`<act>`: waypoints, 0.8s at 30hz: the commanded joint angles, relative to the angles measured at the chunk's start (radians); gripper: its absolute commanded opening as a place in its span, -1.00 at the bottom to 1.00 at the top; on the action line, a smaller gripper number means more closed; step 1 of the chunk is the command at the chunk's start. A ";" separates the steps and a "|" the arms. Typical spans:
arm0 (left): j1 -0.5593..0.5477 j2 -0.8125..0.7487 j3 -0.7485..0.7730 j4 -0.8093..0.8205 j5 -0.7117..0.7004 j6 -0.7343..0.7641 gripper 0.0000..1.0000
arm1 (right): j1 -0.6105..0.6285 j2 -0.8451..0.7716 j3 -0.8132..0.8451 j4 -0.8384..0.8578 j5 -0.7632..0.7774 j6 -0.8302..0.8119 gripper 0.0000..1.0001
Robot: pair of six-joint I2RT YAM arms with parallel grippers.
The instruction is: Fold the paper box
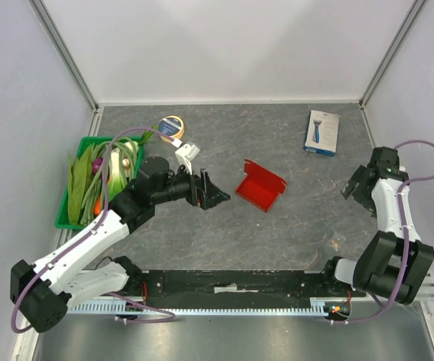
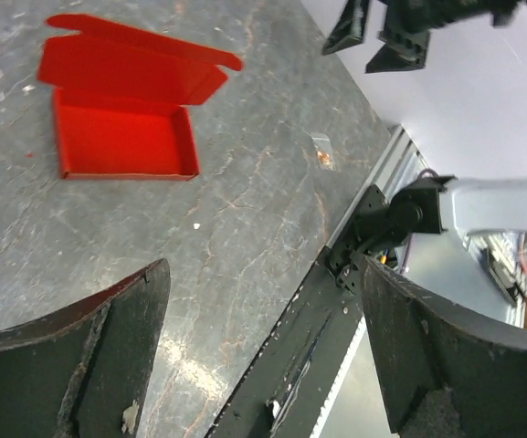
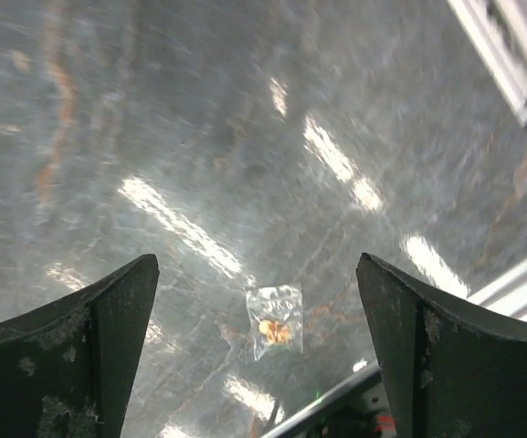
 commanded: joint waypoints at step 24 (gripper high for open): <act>-0.255 -0.066 0.055 -0.133 -0.302 0.201 0.84 | -0.050 0.266 -0.135 -0.156 -0.203 0.024 0.85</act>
